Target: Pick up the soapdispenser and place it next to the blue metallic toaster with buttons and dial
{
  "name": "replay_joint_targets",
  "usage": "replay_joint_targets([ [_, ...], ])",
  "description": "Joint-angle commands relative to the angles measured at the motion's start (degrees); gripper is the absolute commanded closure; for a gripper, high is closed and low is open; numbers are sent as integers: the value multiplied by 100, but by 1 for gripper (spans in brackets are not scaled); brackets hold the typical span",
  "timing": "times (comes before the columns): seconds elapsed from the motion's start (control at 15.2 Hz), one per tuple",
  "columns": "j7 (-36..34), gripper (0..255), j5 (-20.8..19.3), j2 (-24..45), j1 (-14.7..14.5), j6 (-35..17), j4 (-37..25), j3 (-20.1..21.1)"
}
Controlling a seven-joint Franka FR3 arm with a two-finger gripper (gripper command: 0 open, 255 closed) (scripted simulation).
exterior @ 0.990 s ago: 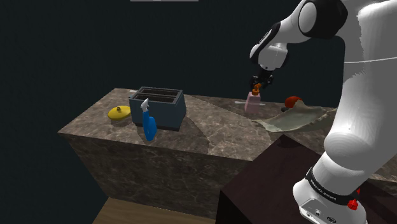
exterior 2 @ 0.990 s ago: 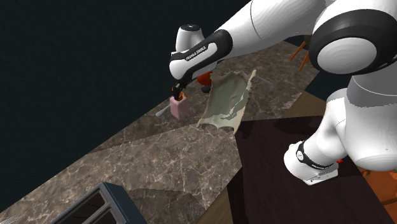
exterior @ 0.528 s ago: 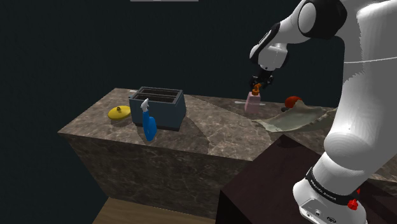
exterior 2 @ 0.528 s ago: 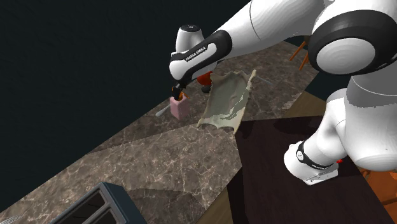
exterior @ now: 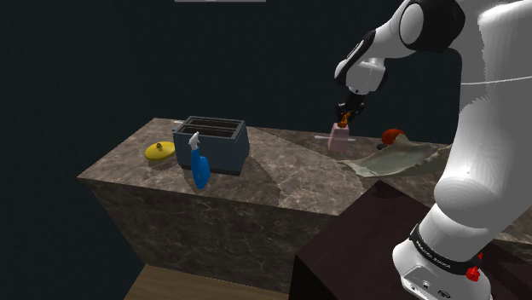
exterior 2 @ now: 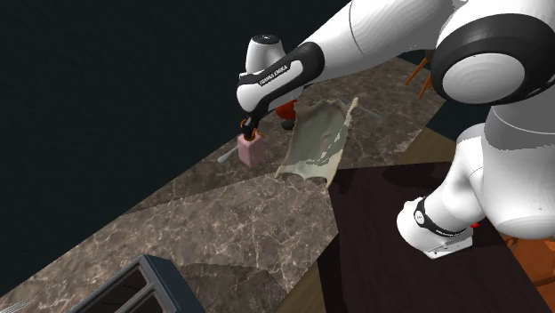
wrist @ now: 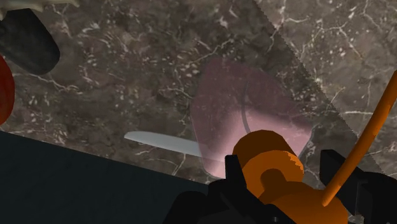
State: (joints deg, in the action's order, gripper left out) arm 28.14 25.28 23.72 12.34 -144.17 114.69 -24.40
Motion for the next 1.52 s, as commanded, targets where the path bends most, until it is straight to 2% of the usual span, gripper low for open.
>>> replay_joint_targets([
  [0.0, 0, 255, 0, 1, 0, 0, 1, 0],
  [1.45, -703, 255, -898, -967, -307, 1226, -402, -430],
])
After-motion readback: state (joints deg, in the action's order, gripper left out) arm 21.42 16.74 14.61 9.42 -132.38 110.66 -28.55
